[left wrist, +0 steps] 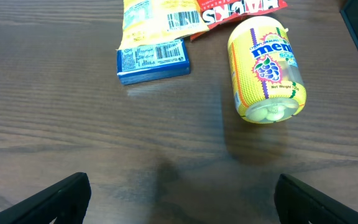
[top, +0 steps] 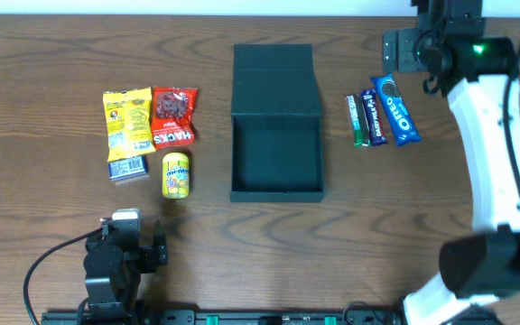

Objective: Pack container
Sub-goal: 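Move the right gripper over the blue Oreo pack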

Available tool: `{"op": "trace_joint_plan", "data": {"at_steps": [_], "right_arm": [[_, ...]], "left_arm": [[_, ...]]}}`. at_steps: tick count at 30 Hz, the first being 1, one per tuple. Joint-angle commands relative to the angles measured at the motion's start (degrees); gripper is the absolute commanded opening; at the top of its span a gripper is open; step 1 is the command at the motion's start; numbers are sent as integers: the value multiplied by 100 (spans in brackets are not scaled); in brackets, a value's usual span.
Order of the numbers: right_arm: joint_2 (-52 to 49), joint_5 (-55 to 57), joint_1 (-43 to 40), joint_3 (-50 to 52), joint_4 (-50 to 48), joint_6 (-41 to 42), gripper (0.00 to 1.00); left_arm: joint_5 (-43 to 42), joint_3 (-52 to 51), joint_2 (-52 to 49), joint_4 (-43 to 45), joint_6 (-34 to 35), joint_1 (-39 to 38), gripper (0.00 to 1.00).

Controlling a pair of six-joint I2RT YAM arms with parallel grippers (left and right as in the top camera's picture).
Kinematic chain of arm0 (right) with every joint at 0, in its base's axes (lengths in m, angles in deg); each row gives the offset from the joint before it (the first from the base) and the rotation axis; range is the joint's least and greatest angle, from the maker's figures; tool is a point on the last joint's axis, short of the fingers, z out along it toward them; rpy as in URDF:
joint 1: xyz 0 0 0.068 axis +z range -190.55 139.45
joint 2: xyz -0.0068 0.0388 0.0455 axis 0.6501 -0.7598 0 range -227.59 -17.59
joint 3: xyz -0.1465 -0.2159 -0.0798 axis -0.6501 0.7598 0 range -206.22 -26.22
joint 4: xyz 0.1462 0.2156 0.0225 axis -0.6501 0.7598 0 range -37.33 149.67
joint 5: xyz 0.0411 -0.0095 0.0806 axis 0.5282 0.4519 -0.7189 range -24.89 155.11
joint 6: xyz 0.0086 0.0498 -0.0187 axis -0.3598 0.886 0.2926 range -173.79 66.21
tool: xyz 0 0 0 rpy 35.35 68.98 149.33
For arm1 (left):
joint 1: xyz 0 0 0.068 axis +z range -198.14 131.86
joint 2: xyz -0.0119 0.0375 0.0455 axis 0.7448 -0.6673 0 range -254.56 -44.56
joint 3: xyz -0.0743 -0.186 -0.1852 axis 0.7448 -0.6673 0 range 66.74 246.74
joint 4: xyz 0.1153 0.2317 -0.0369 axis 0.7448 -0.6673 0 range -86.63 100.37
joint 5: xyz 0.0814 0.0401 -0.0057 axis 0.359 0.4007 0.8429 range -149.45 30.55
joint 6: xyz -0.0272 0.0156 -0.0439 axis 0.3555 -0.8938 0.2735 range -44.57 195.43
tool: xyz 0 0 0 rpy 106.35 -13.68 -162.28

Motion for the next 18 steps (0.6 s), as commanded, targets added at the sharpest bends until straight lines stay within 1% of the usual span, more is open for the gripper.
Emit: {"op": "trace_joint_plan", "data": {"at_steps": [1,10,13,18], "right_arm": [[-452,-636,-214,28,-28,-866,99],[-1591,-627,-693,28,122,-887,99],[-1786,-610,-772,28,227,-890,97],[-1915,-776,-804,33,566,-874,88]], "left_arm": [[81,-61,37,-17,-81,17,96],[81,-61,37,-17,-81,17,95],[81,-61,37,-17,-81,17,95],[81,-61,37,-17,-81,17,95]]}}
